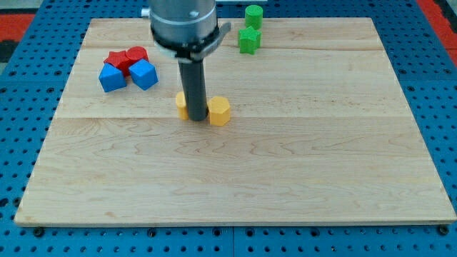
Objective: Move the yellow hexagon into the green star
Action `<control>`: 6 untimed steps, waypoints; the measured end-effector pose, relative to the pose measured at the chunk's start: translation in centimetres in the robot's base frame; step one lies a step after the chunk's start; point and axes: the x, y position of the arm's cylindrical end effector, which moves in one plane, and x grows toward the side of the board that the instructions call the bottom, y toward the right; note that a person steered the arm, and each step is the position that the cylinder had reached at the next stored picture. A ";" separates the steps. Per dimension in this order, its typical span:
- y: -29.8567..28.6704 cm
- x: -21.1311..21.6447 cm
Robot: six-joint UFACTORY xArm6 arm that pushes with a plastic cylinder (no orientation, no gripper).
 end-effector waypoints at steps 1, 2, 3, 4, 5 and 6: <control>1.2 1.7; 1.8 4.4; 6.1 0.0; 4.9 -7.6; 4.9 -8.6; 5.8 -11.4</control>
